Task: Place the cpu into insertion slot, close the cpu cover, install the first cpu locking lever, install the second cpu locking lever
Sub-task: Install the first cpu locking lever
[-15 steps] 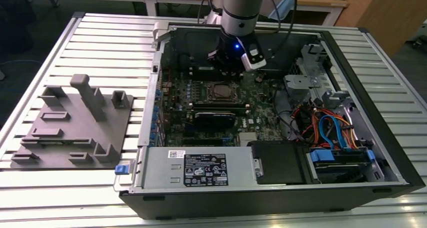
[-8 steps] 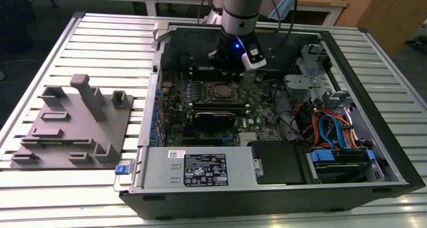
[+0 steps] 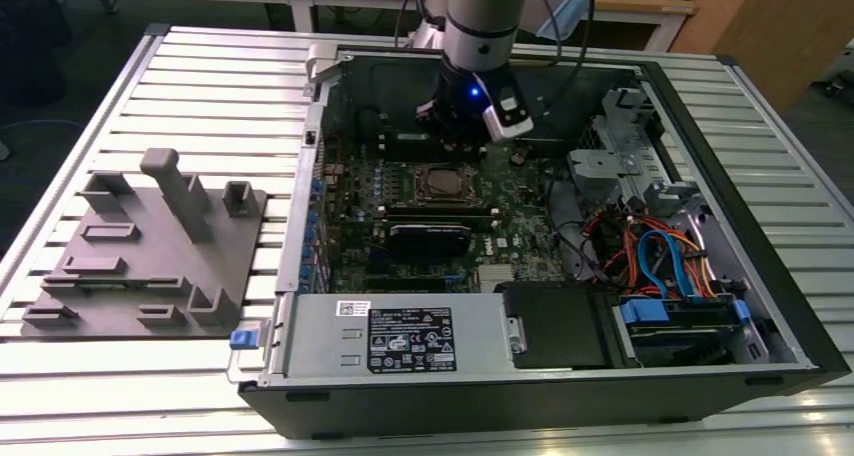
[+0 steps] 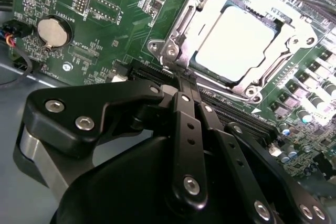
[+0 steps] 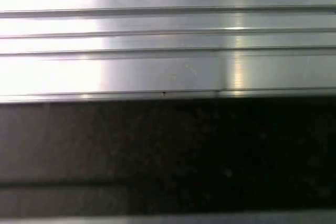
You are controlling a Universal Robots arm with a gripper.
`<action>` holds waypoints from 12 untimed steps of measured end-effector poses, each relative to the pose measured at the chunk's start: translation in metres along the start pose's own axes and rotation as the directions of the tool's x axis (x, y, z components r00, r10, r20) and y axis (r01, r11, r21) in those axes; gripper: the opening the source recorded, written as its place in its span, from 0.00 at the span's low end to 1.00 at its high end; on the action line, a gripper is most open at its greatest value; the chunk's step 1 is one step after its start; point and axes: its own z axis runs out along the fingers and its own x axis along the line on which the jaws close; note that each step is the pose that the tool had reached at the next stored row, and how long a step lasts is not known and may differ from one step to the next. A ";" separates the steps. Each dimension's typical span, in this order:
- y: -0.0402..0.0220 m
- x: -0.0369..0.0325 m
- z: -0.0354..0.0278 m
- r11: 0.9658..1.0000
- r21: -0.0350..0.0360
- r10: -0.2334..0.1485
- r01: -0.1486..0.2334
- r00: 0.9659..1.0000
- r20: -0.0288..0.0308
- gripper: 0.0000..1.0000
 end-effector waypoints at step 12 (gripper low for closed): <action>-0.0002 -0.0002 0.0020 1.000 0.005 0.000 0.000 1.000 0.000 0.11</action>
